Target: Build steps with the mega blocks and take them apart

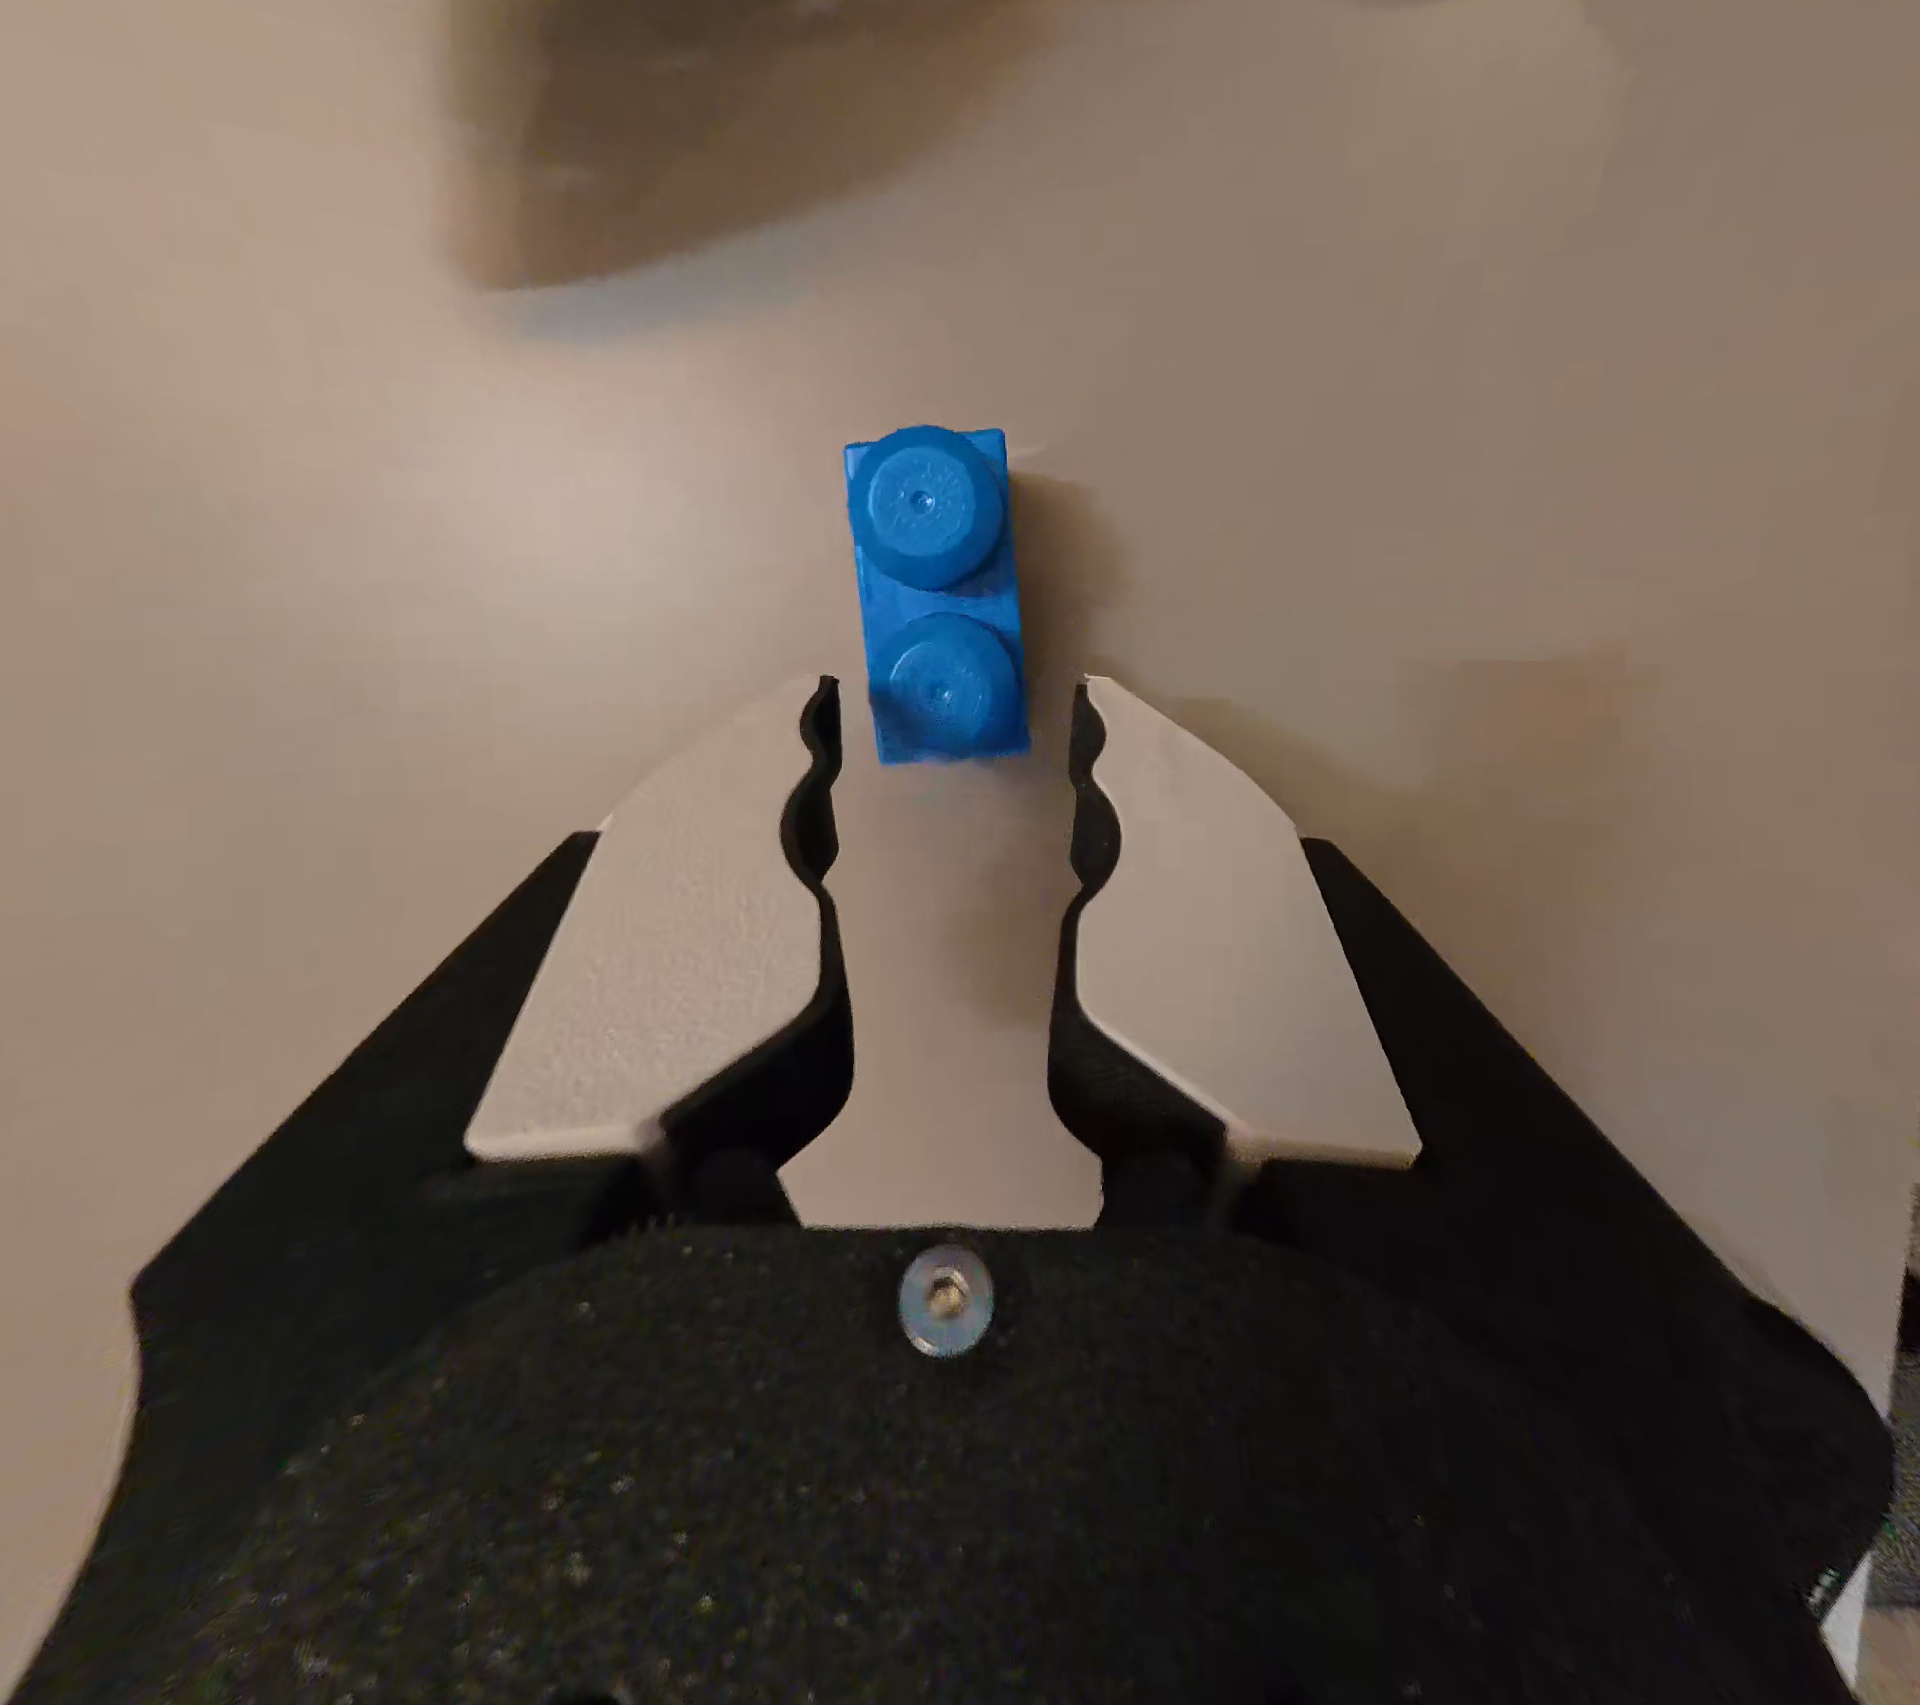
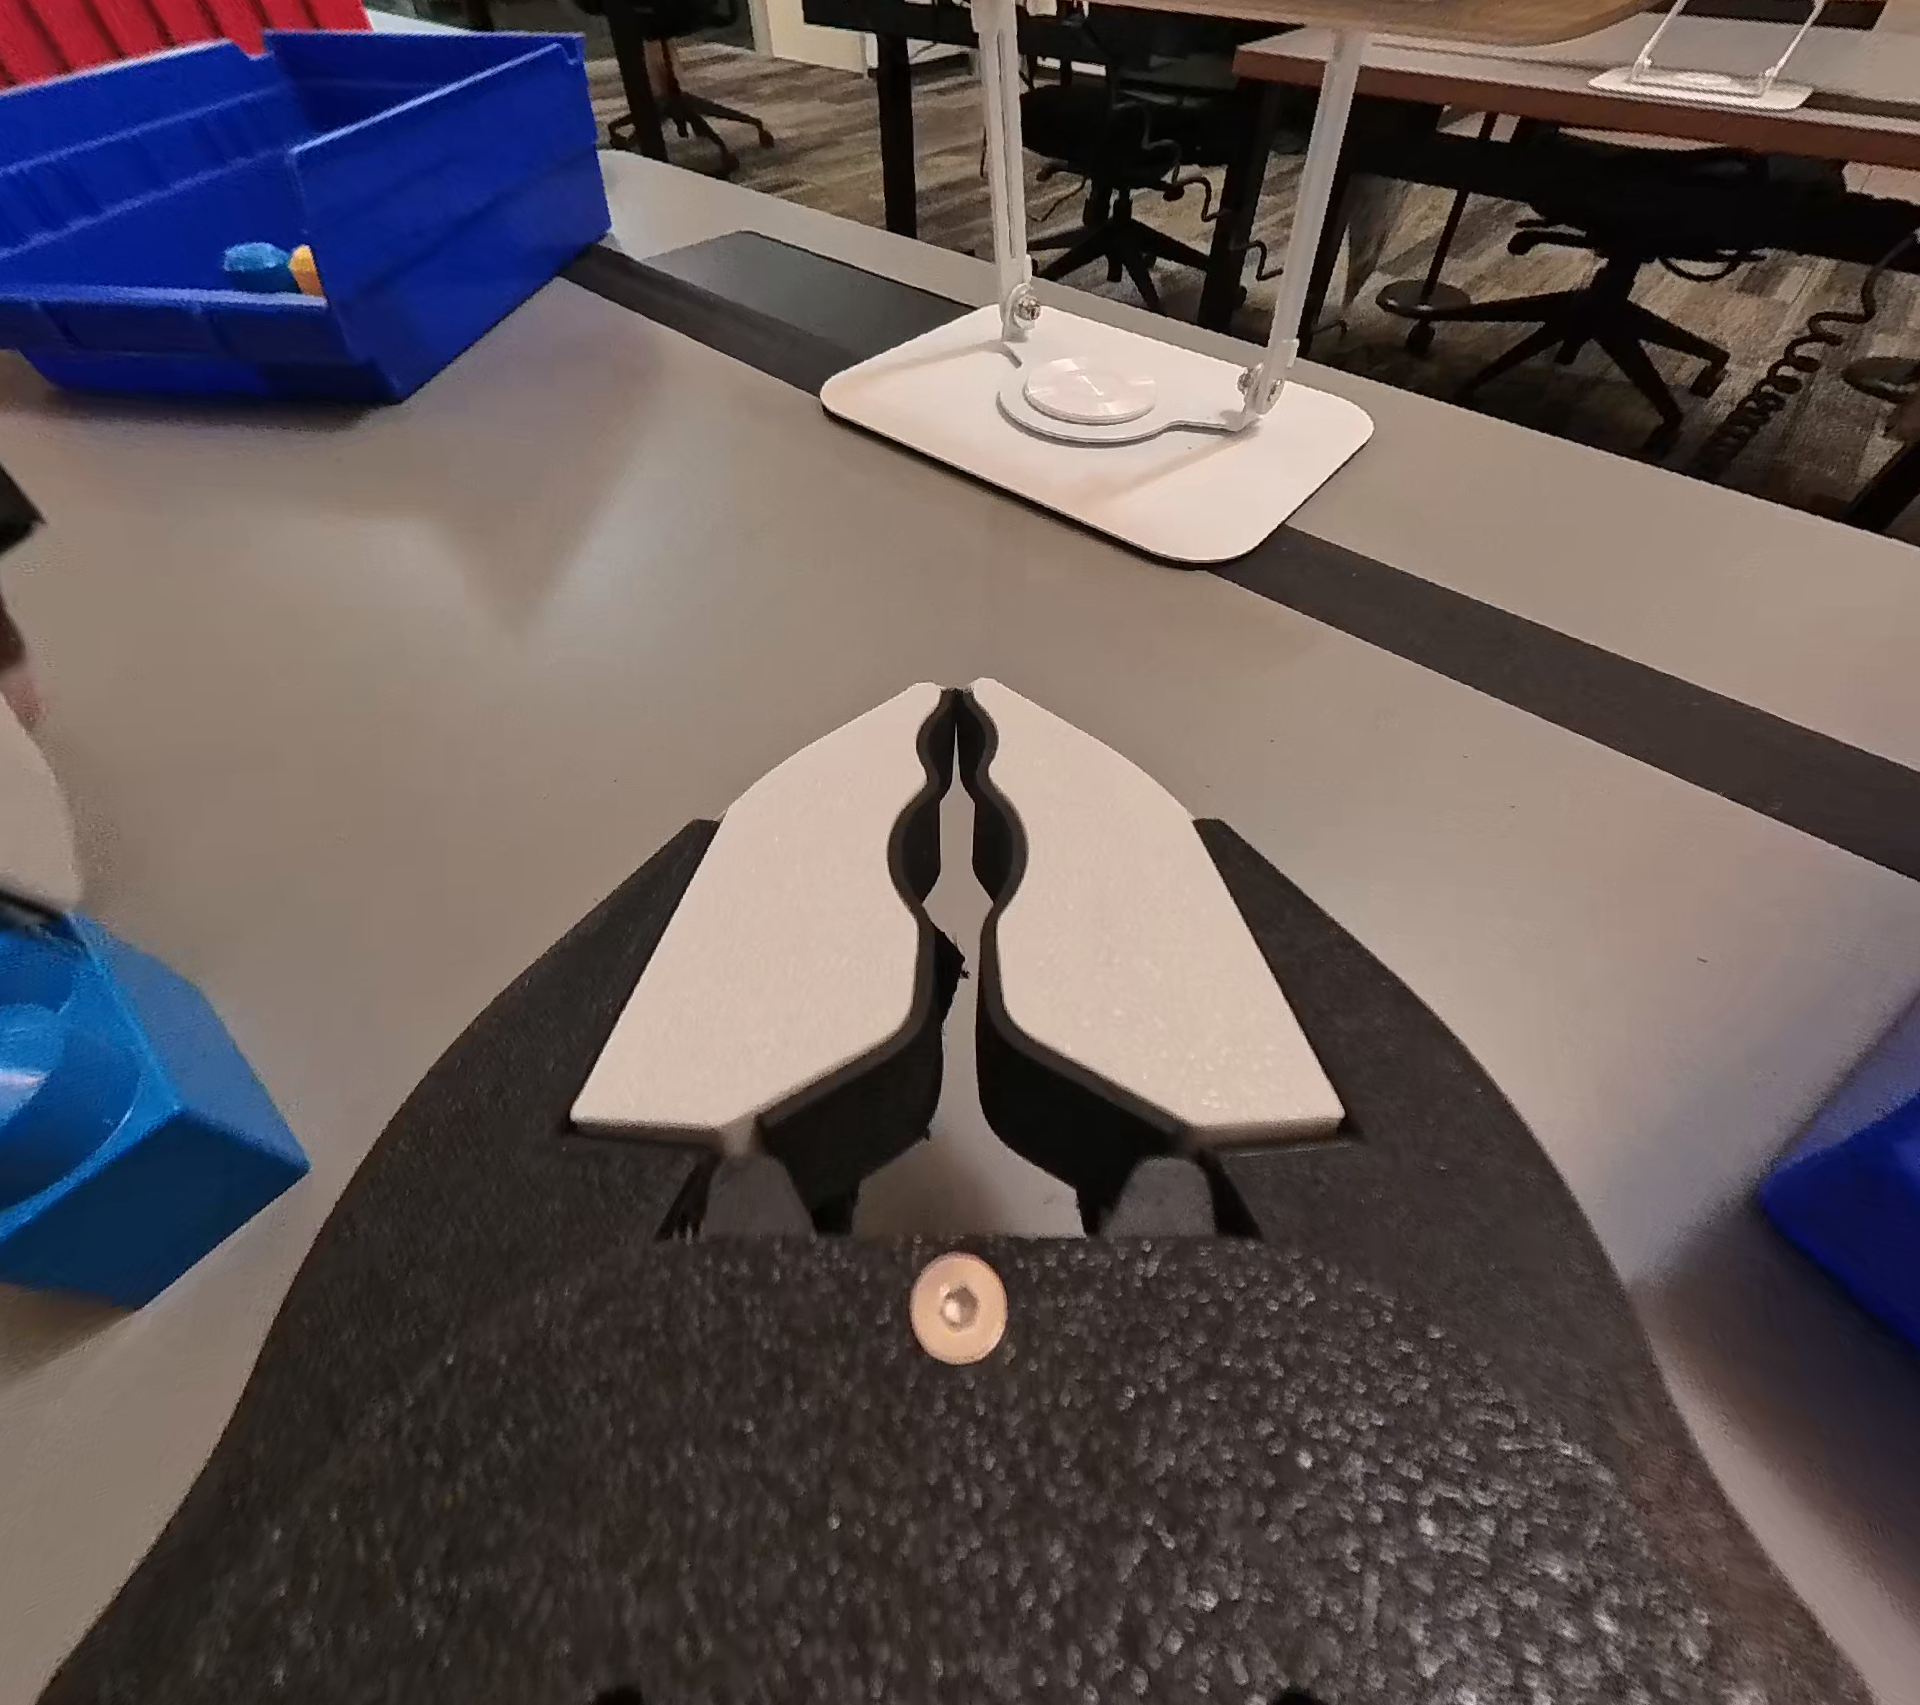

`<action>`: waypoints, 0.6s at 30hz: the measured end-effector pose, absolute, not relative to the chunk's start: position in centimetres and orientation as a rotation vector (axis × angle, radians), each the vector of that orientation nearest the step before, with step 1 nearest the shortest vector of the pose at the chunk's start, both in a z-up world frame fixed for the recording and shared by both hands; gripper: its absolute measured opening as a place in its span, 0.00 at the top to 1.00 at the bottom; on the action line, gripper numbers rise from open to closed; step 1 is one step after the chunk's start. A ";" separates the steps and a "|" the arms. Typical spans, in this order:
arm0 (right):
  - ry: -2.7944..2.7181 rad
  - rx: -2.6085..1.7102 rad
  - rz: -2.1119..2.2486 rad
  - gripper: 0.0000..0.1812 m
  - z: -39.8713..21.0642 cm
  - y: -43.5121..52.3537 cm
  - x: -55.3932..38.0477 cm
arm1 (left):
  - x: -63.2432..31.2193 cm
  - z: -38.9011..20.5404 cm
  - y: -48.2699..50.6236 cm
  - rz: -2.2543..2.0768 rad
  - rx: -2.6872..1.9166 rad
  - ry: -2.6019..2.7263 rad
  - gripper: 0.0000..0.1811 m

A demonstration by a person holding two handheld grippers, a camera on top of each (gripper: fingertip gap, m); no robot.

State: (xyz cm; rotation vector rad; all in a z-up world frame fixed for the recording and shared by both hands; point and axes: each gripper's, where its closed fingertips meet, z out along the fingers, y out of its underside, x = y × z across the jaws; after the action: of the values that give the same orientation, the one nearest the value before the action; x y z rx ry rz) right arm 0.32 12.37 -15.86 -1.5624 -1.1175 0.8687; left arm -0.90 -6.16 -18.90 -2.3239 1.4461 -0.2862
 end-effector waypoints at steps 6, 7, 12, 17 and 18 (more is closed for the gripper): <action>-1.113 -1.563 0.879 1.00 -15.8 12.3 0.3 | -7.3 -10.7 -3.1 -0.211 -2.147 1.065 0.89; -1.112 -1.565 0.882 1.00 -15.8 12.3 0.3 | -9.8 -8.9 -2.4 -0.150 -2.118 0.978 0.94; -1.110 -1.564 0.892 1.00 -15.7 12.2 0.2 | -24.4 -2.6 -1.9 0.152 -2.099 0.601 1.00; -1.126 -1.562 0.893 1.00 -15.8 11.8 0.0 | -35.5 -5.5 -4.2 0.260 -2.294 0.409 1.00; -1.129 -1.560 0.891 1.00 -15.8 11.8 0.0 | -36.7 -6.7 -4.7 0.250 -2.336 0.386 1.00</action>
State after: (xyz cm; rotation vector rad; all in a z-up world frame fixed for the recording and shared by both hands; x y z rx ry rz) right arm -0.01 11.79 -15.84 -1.5604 -1.1295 0.8915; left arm -36.72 -4.70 -6.69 -2.3362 0.3861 0.2498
